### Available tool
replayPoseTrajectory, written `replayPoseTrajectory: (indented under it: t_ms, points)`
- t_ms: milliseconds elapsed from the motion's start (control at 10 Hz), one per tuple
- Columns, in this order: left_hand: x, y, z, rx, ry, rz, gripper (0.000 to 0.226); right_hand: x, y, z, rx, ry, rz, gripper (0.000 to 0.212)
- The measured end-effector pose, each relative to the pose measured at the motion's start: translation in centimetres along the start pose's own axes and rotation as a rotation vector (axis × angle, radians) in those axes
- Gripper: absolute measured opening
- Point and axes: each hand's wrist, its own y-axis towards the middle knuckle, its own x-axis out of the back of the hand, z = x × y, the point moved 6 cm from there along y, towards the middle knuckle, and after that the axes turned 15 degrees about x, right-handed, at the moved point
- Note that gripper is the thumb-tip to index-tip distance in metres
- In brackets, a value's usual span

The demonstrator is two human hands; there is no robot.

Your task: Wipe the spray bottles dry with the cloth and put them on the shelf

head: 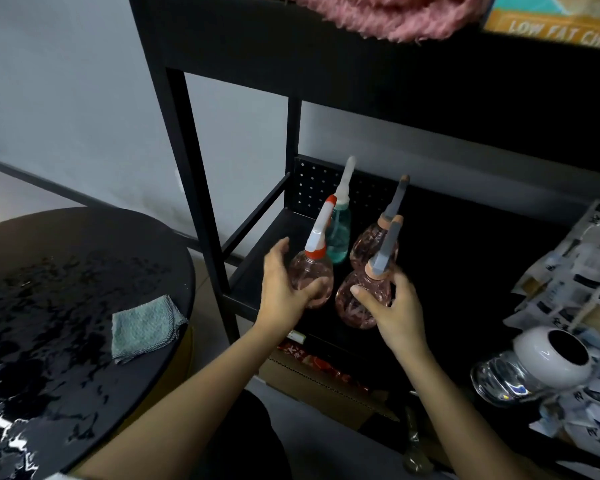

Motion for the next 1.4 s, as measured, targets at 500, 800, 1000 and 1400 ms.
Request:
replayPoseTrajectory:
  t_ms: [500, 800, 1000, 1400]
  points:
    - [-1.5, 2.5, 2.2, -0.049, -0.062, 0.193, 0.084, -0.3, -0.1, 0.2, 0.115, -0.036, -0.047, 0.037]
    - [-1.7, 2.4, 2.4, -0.053, -0.043, 0.210, 0.084, -0.7, -0.4, -0.4, 0.070, -0.029, -0.034, 0.045]
    - [-1.3, 2.7, 3.0, 0.055, -0.031, 0.255, 0.103, -0.7, -0.5, -0.1, 0.000, -0.045, 0.057, 0.064]
    - [2.5, -4.5, 2.0, 0.002, -0.141, 0.029, 0.027, 2.8, -5.4, 3.4, 0.020, 0.054, -0.056, 0.030]
